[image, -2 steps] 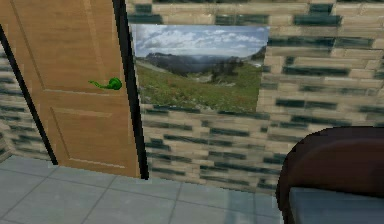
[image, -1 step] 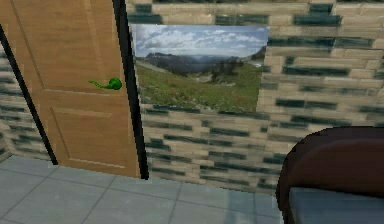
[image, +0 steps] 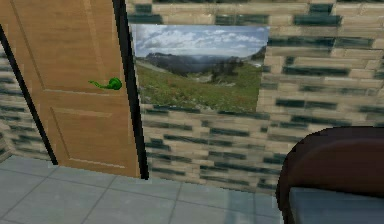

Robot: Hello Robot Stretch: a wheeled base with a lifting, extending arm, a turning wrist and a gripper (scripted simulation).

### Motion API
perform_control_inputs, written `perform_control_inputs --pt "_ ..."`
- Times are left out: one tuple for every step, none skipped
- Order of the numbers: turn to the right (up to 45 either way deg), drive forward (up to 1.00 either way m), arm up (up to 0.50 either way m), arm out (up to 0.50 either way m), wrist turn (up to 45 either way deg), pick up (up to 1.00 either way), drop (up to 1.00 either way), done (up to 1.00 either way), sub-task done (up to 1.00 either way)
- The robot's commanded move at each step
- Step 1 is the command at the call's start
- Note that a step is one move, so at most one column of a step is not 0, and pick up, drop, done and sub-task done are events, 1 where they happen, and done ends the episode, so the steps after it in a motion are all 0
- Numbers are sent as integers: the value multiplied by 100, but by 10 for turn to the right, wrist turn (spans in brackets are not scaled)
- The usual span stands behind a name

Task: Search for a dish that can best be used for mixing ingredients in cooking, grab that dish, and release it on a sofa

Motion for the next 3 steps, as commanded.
perform_control_inputs --pt "0 0 -38 0 0 0 0 0 0" --pt "0 0 -32 0 0 0 0 0 0" --pt "0 0 0 0 0 0 100 0 0"
